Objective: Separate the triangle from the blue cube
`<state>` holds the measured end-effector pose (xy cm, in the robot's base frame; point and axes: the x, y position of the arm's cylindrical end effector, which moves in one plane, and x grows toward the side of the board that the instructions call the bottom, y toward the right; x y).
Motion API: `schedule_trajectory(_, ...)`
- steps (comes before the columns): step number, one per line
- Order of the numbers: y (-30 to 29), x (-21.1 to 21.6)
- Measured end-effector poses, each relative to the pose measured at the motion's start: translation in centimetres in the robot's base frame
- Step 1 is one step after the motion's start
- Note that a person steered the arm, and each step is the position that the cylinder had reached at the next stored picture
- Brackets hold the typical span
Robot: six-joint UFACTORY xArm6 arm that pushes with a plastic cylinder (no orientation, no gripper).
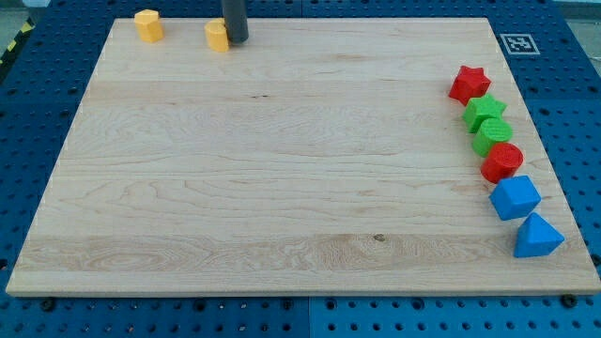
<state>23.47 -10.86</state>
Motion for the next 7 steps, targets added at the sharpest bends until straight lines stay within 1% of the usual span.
schedule_trajectory(2, -4.5, 0.0)
schedule_trajectory(3, -3.5, 0.0)
schedule_trajectory(4, 5.5, -0.2)
schedule_trajectory(5, 17.0, -0.2)
schedule_trajectory(6, 27.6, 1.2)
schedule_trajectory(7, 36.5, 7.1)
